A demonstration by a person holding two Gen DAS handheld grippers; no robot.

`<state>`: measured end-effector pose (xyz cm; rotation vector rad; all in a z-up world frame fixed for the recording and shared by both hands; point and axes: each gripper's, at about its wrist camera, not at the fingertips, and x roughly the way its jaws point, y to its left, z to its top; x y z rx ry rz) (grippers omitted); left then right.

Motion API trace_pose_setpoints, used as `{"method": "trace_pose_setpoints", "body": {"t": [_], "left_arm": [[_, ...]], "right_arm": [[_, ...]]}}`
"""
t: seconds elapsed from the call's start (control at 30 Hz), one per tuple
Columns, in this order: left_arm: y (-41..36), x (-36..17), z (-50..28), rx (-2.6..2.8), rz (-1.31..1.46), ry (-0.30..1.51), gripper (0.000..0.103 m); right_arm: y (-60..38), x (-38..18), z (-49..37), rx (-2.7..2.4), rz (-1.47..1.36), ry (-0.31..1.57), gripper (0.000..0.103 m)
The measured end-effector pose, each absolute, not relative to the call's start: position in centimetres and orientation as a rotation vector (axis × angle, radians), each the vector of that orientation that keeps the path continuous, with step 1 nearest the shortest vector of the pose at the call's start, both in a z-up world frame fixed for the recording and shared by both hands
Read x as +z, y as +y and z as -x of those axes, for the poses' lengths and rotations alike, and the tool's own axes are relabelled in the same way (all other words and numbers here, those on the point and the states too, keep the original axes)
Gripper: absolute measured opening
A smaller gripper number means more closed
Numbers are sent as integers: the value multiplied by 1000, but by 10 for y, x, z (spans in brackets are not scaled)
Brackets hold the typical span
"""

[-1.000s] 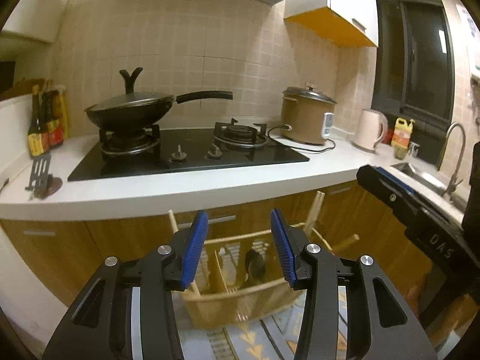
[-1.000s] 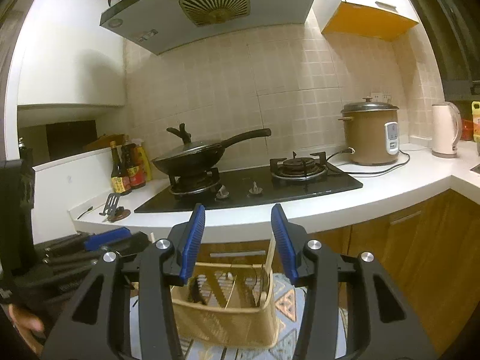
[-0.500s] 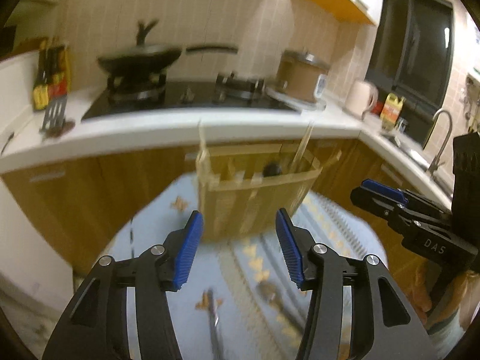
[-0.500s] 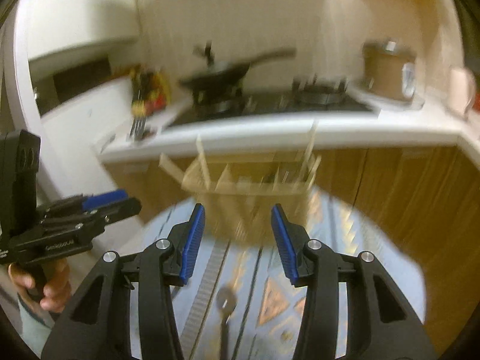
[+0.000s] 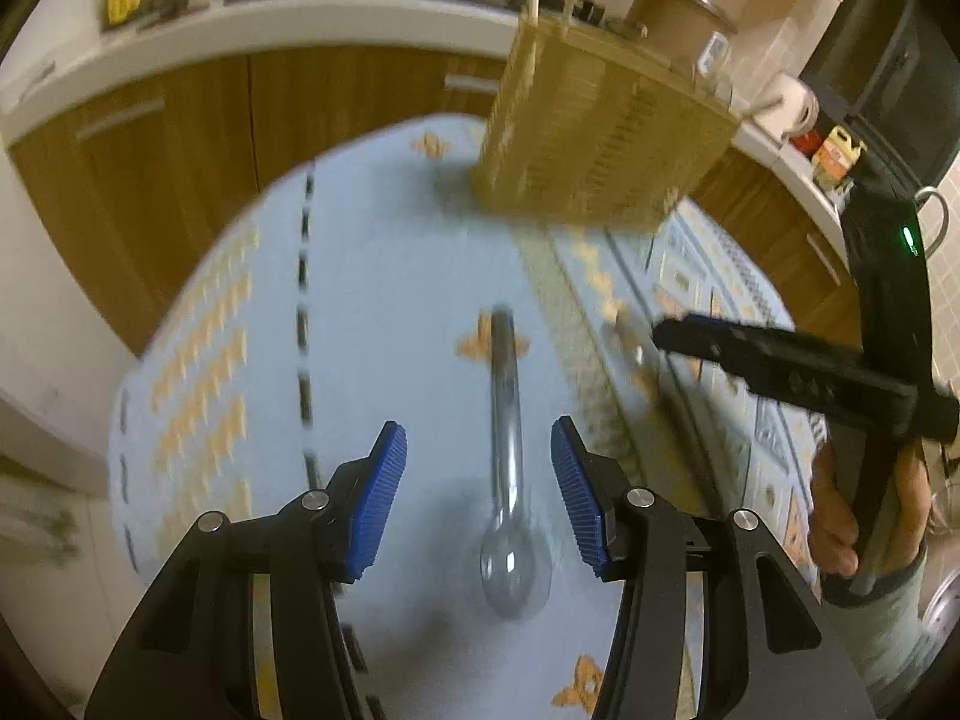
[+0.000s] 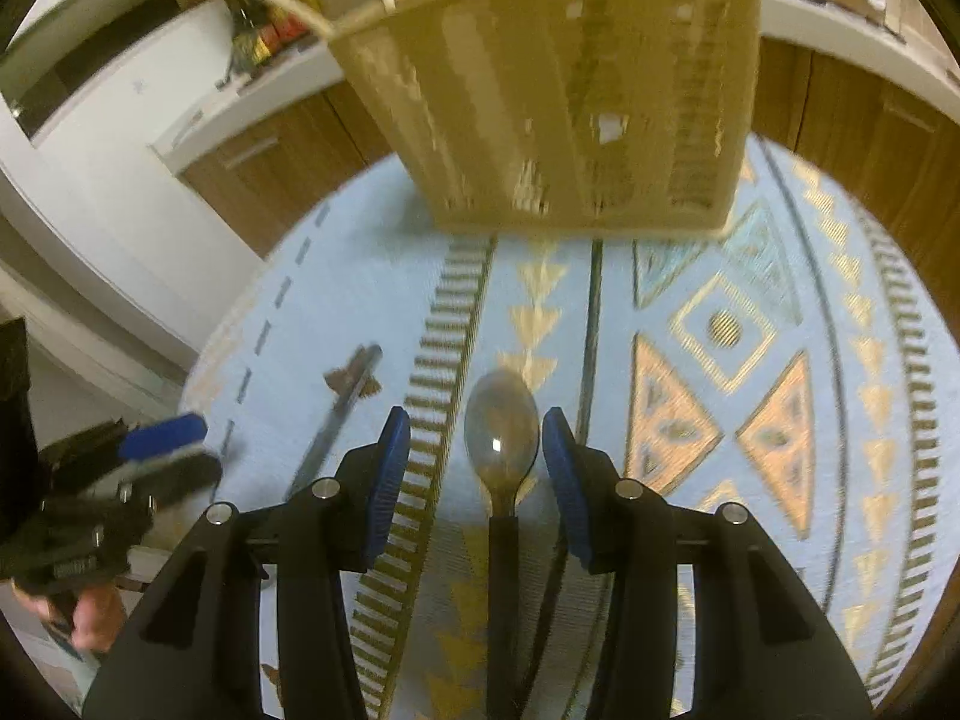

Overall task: Organize utensils
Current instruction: 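Move both grippers down to the remaining spoons on the table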

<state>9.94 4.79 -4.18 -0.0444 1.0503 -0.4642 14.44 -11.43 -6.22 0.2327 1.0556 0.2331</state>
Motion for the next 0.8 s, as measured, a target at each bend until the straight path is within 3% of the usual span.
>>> {"method": "trace_pose_setpoints", "body": {"t": [0.57, 0.8], "left_arm": [[15, -77, -63, -440, -155, 1083, 48], [45, -77, -68, -369, -206, 1100, 48]], "right_arm": [[-83, -82, -158, 181, -111, 1089, 43], [-70, -84, -162, 164, -27, 1086, 43]]}}
